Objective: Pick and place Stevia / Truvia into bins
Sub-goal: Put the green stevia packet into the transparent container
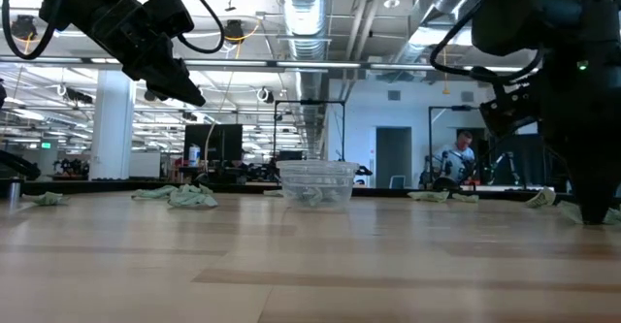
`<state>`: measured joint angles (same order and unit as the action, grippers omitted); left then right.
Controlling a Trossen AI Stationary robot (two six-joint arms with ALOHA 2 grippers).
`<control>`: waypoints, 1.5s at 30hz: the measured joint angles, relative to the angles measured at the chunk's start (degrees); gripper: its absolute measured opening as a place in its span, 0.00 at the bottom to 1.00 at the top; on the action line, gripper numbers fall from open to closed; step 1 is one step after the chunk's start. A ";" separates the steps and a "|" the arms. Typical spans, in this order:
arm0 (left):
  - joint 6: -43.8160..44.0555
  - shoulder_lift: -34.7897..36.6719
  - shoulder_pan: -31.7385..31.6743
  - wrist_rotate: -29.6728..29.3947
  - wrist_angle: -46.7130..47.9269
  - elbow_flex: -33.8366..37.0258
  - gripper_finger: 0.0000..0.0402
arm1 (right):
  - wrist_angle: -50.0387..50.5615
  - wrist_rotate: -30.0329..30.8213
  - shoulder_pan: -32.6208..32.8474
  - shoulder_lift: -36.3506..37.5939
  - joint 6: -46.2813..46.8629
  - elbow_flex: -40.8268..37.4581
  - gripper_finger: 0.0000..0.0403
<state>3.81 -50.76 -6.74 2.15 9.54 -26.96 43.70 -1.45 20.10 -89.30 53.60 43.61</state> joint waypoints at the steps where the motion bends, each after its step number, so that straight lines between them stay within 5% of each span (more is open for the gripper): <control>1: -0.02 0.00 -0.02 0.00 0.00 0.00 0.30 | 0.01 0.00 0.00 -0.02 0.00 -0.03 0.31; 7: -0.02 0.00 -0.01 0.00 0.00 -0.02 0.30 | -1.13 0.04 0.00 -0.02 -0.02 -0.03 0.24; 15: 0.00 0.00 0.00 0.00 0.00 -0.02 0.30 | -1.07 1.42 -0.37 -0.02 -0.07 -0.01 0.02; 23: -0.02 0.02 0.00 0.00 -0.04 -0.02 0.30 | -0.40 1.92 -4.38 -0.04 -6.14 6.06 0.01; 28: -0.02 0.00 -0.02 0.00 -0.04 -0.02 0.30 | -2.00 10.86 -7.64 0.06 -16.47 15.15 0.01; 31: -0.04 0.00 0.00 0.00 -0.04 -0.02 0.30 | -9.73 15.48 -10.18 0.11 -21.76 18.34 0.01; 35: -0.75 0.00 -0.02 0.00 -0.04 -0.02 0.30 | -22.82 14.39 -14.41 0.02 -28.00 18.76 0.01; 45: -0.96 0.02 -0.02 0.00 -0.04 -0.02 0.30 | -33.48 13.77 -19.89 -1.83 -31.25 15.29 0.06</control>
<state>2.85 -50.74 -6.76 2.15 9.50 -26.98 10.22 12.32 0.21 -91.12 22.35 58.90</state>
